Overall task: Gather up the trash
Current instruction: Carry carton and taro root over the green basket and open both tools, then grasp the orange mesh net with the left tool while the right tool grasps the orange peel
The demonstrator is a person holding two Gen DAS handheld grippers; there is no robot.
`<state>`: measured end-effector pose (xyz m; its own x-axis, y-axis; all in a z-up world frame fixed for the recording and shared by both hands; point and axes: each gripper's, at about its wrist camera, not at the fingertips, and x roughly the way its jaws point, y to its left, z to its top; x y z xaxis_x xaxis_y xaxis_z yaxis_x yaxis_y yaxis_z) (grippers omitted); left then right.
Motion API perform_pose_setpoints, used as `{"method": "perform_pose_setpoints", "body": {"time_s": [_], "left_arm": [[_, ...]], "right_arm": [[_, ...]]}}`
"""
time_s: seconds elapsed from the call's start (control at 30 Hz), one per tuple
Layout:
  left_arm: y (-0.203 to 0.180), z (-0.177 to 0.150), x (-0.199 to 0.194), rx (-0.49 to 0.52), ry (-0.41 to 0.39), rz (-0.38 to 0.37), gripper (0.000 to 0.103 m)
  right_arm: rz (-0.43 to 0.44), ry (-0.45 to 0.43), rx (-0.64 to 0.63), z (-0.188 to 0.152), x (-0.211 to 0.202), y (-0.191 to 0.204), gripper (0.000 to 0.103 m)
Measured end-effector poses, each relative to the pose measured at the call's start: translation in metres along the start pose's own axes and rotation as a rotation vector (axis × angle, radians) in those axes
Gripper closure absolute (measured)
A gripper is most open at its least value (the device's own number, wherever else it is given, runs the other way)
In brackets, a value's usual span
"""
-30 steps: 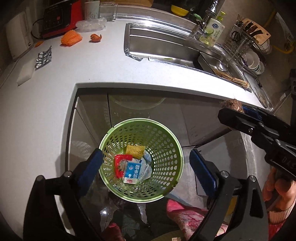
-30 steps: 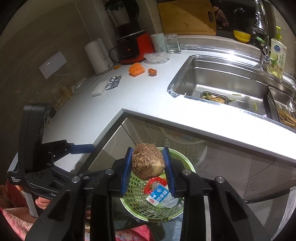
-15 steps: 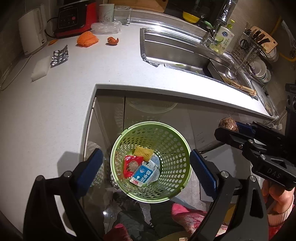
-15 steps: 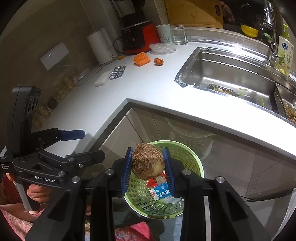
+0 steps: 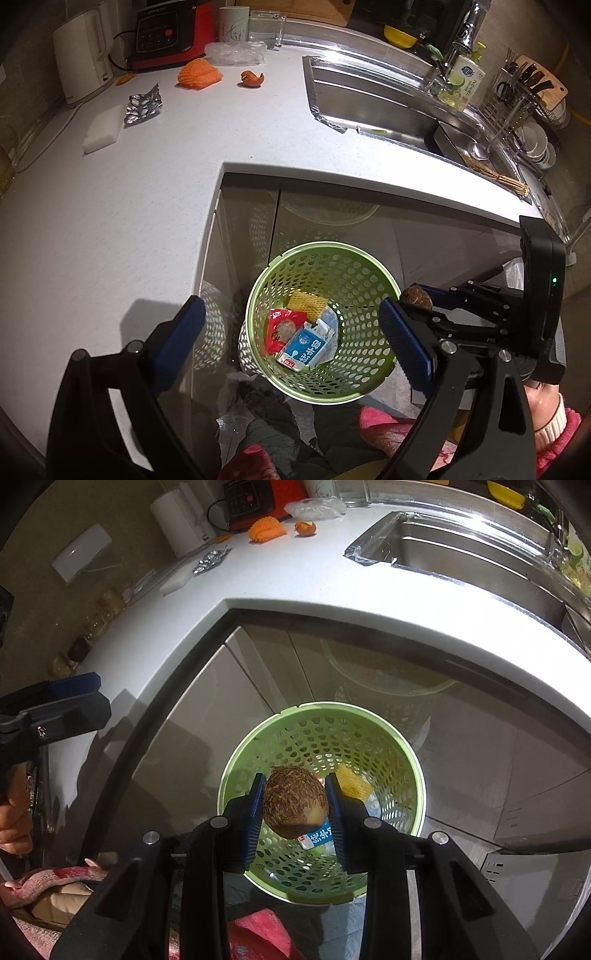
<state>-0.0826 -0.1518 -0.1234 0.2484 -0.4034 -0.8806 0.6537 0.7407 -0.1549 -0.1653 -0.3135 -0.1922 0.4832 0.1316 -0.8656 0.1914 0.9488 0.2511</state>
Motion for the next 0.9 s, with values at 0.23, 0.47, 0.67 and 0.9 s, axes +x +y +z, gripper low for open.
{"method": "perform_pose_setpoints", "body": {"time_s": [0.23, 0.47, 0.67, 0.9], "left_arm": [[0.005, 0.002, 0.001, -0.015, -0.004, 0.009, 0.013], [0.012, 0.012, -0.002, -0.044, -0.026, 0.038, 0.012], [0.032, 0.038, -0.013, -0.119, -0.090, 0.109, 0.010], [0.052, 0.076, -0.008, -0.257, -0.153, 0.193, 0.010]], "right_arm": [[-0.013, -0.040, 0.017, 0.008, -0.013, -0.001, 0.032], [-0.043, -0.092, 0.017, 0.031, -0.039, -0.001, 0.010], [-0.055, -0.144, -0.061, 0.070, -0.062, -0.003, 0.002], [0.003, -0.154, -0.164, 0.131, -0.055, -0.024, 0.002]]}}
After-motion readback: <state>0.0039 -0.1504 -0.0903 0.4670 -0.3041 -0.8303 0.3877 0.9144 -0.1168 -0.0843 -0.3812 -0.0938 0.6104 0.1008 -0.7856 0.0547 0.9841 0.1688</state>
